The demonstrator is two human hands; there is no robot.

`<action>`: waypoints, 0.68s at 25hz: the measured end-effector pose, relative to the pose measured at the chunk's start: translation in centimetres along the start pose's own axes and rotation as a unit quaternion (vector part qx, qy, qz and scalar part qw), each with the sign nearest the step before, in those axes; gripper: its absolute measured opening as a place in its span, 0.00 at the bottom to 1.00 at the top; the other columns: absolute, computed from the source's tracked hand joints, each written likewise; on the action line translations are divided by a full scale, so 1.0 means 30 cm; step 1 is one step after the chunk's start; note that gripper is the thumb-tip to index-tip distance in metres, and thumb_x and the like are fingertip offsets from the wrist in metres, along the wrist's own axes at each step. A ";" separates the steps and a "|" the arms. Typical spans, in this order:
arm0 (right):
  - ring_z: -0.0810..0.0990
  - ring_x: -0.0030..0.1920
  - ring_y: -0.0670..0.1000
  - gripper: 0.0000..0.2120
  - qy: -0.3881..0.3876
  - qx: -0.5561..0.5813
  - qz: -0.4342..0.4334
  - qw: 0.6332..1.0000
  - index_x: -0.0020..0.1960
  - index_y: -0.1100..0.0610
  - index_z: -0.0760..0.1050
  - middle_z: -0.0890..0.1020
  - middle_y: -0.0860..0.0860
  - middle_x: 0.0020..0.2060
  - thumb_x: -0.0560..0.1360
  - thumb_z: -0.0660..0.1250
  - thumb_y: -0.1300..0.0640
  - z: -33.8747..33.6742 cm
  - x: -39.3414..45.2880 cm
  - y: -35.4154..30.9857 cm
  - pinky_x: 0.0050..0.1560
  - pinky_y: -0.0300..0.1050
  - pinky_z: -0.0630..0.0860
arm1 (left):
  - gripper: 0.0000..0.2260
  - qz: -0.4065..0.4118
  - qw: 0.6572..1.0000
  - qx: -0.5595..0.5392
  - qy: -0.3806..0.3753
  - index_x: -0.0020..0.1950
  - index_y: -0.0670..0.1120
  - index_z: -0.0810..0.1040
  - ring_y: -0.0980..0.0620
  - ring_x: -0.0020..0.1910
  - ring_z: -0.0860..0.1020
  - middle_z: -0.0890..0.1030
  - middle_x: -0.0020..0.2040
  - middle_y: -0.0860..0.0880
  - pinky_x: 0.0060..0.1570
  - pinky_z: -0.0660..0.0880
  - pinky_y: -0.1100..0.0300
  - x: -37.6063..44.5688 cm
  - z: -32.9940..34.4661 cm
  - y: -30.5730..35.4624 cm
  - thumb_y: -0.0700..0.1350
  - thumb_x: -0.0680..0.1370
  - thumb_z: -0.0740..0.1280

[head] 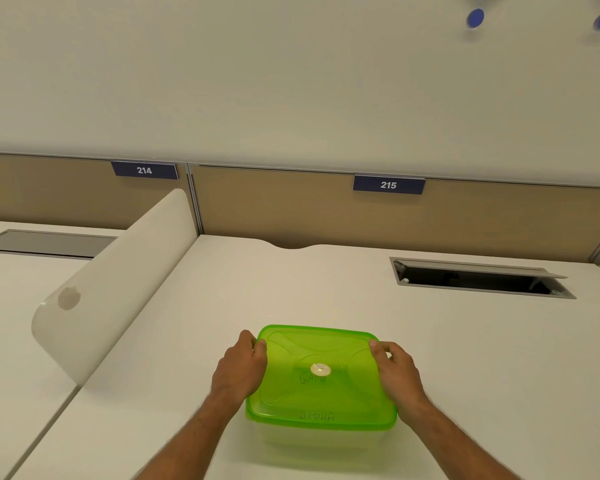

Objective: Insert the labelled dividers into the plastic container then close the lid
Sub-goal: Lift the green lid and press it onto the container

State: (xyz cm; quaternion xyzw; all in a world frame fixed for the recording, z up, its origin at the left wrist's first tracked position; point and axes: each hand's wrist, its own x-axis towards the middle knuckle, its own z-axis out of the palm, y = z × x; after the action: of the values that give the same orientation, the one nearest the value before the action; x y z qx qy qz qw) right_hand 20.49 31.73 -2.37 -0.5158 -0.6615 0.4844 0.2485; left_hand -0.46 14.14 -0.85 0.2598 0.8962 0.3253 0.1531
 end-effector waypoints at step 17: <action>0.78 0.37 0.52 0.17 0.034 -0.038 -0.055 0.997 0.56 0.56 0.80 0.80 0.52 0.34 0.78 0.63 0.44 -0.002 -0.006 0.004 0.39 0.46 0.72 | 0.34 -0.064 0.993 0.076 -0.057 0.61 0.44 0.77 0.41 0.59 0.76 0.79 0.60 0.43 0.52 0.70 0.51 0.208 0.022 0.103 0.71 0.77 0.50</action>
State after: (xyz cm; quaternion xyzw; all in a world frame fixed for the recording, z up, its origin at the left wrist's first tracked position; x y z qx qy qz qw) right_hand 20.64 31.58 -2.43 -0.5044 -0.6979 0.4262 0.2772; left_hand -4.15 20.03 0.04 0.2308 0.9231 0.2304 0.2038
